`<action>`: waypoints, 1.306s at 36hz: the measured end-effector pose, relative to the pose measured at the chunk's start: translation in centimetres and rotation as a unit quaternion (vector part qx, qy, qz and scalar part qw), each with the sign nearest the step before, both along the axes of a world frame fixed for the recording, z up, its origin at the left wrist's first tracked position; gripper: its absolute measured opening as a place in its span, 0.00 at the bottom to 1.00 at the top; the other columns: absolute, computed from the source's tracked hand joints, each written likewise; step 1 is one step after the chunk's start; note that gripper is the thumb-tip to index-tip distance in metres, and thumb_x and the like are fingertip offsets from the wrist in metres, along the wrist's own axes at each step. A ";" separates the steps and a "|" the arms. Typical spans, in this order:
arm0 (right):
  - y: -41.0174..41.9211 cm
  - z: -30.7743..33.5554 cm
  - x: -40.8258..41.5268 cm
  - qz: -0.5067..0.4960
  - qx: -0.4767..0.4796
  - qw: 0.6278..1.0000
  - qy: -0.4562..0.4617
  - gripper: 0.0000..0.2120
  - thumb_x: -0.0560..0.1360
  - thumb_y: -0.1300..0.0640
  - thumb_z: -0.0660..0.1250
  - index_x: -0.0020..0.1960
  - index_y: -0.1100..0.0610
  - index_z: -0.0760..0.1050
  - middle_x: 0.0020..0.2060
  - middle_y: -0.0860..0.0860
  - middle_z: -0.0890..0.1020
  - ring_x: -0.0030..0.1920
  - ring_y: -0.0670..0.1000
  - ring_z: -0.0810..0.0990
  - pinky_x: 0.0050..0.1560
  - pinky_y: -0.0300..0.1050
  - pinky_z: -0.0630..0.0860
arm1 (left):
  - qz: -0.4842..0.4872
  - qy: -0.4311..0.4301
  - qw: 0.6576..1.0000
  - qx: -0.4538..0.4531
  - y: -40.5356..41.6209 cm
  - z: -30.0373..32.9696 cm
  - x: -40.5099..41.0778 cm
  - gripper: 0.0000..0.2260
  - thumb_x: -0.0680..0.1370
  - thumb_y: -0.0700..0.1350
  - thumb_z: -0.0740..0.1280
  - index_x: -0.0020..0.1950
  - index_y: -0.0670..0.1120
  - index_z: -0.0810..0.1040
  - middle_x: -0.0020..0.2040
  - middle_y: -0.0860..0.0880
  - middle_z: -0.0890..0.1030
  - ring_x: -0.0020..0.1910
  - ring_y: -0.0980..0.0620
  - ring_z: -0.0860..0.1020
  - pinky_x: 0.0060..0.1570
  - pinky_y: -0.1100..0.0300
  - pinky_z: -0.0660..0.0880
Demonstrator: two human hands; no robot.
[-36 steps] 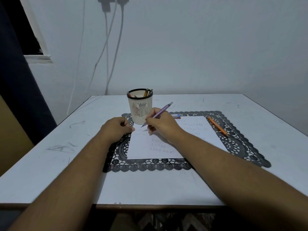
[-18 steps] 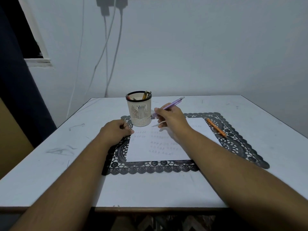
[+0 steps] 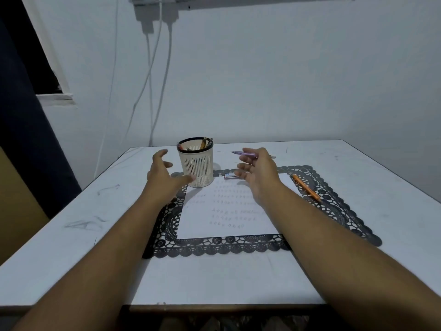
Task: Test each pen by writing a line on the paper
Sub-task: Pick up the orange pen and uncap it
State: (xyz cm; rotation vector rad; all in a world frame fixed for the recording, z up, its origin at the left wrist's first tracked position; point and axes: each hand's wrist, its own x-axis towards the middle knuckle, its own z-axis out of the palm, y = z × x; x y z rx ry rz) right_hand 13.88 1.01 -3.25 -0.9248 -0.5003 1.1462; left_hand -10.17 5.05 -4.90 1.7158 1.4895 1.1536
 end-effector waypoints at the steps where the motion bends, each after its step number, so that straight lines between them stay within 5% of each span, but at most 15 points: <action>1: 0.0 0.1 0.1 -0.012 -0.002 1.000 -0.014 0.12 0.82 0.59 0.58 0.55 0.61 0.79 0.34 0.52 0.78 0.31 0.52 0.75 0.33 0.48 0.79 | -0.006 -0.015 1.000 -0.006 0.1 0.5 0.5 0.51 0.68 0.53 0.83 0.81 0.57 0.53 0.69 0.51 0.71 0.71 0.45 0.69 0.68 0.41 0.71; 5: 0.2 0.6 0.2 -0.066 0.014 0.988 -0.136 0.03 0.82 0.61 0.58 0.54 0.57 0.69 0.32 0.52 0.84 0.29 0.51 0.73 0.35 0.49 0.78 | -0.051 -0.067 0.995 -0.045 0.4 2.0 2.4 0.58 0.69 0.49 0.82 0.83 0.55 0.41 0.79 0.46 0.64 0.76 0.43 0.66 0.69 0.46 0.67; 8: -0.1 1.4 0.5 -0.092 0.059 0.972 -0.207 0.02 0.82 0.61 0.62 0.52 0.57 0.73 0.37 0.57 0.83 0.32 0.52 0.76 0.34 0.45 0.78 | -0.062 -0.098 0.992 -0.052 0.7 1.7 4.0 0.59 0.70 0.45 0.82 0.83 0.53 0.39 0.77 0.47 0.68 0.74 0.45 0.69 0.70 0.49 0.67; 13: -0.3 3.4 0.5 -0.095 0.144 0.953 -0.249 0.04 0.83 0.61 0.66 0.55 0.58 0.79 0.40 0.50 0.87 0.39 0.50 0.81 0.38 0.44 0.81 | -0.026 -0.085 0.996 -0.028 0.6 -0.7 5.0 0.66 0.57 0.61 0.83 0.81 0.61 0.40 0.72 0.49 0.75 0.71 0.45 0.74 0.71 0.40 0.70; 17: -0.1 5.2 -0.2 -0.087 0.183 0.934 -0.296 0.07 0.85 0.57 0.63 0.56 0.58 0.79 0.38 0.46 0.86 0.40 0.49 0.80 0.39 0.48 0.81 | -0.007 -0.085 0.996 -0.015 1.0 -1.6 5.3 0.59 0.69 0.48 0.82 0.83 0.55 0.39 0.72 0.46 0.77 0.71 0.43 0.74 0.70 0.39 0.70; 21: 0.2 6.4 -1.6 -0.092 0.209 0.897 -0.379 0.10 0.85 0.56 0.63 0.55 0.60 0.81 0.33 0.40 0.84 0.38 0.45 0.78 0.40 0.42 0.76 | -0.001 -0.073 0.997 0.016 1.3 -2.1 5.1 0.53 0.71 0.46 0.81 0.83 0.54 0.45 0.73 0.46 0.75 0.72 0.44 0.74 0.70 0.40 0.71; 26: 2.0 7.3 -3.5 -0.053 0.167 0.846 -0.504 0.13 0.83 0.51 0.67 0.49 0.59 0.84 0.33 0.52 0.81 0.33 0.47 0.73 0.39 0.45 0.70 | -0.010 -0.079 0.996 0.034 1.4 -2.3 5.0 0.50 0.71 0.43 0.81 0.81 0.52 0.50 0.72 0.47 0.75 0.70 0.45 0.74 0.68 0.41 0.74; 32: 4.6 7.3 -4.7 -0.017 0.106 0.811 -0.575 0.17 0.81 0.51 0.68 0.35 0.56 0.77 0.27 0.47 0.73 0.30 0.48 0.71 0.37 0.45 0.68 | -0.008 -0.064 0.997 0.035 1.7 -2.6 4.9 0.51 0.69 0.49 0.80 0.81 0.56 0.50 0.72 0.48 0.76 0.70 0.45 0.75 0.68 0.40 0.74; 36: 5.9 7.0 -5.7 0.014 0.064 0.797 -0.601 0.19 0.79 0.52 0.70 0.29 0.51 0.74 0.26 0.48 0.74 0.46 0.52 0.73 0.43 0.45 0.70 | -0.017 -0.070 0.996 0.046 1.8 -2.6 5.0 0.48 0.71 0.44 0.80 0.81 0.55 0.51 0.71 0.48 0.77 0.69 0.46 0.76 0.67 0.41 0.75; 42: 6.2 6.7 -6.2 0.073 0.028 0.760 -0.646 0.10 0.78 0.50 0.70 0.48 0.55 0.86 0.49 0.53 0.84 0.67 0.55 0.66 0.58 0.49 0.73 | -0.016 -0.073 0.996 0.051 2.1 -2.8 4.7 0.48 0.69 0.47 0.81 0.79 0.56 0.53 0.69 0.49 0.78 0.67 0.47 0.77 0.65 0.41 0.76; 47: 5.7 6.3 -5.5 0.041 0.072 0.781 -0.618 0.21 0.79 0.43 0.70 0.67 0.53 0.80 0.66 0.51 0.79 0.73 0.54 0.68 0.68 0.51 0.69 | -0.013 -0.064 0.997 0.051 2.2 -2.9 4.6 0.47 0.70 0.46 0.80 0.79 0.56 0.53 0.70 0.49 0.77 0.69 0.46 0.76 0.66 0.40 0.75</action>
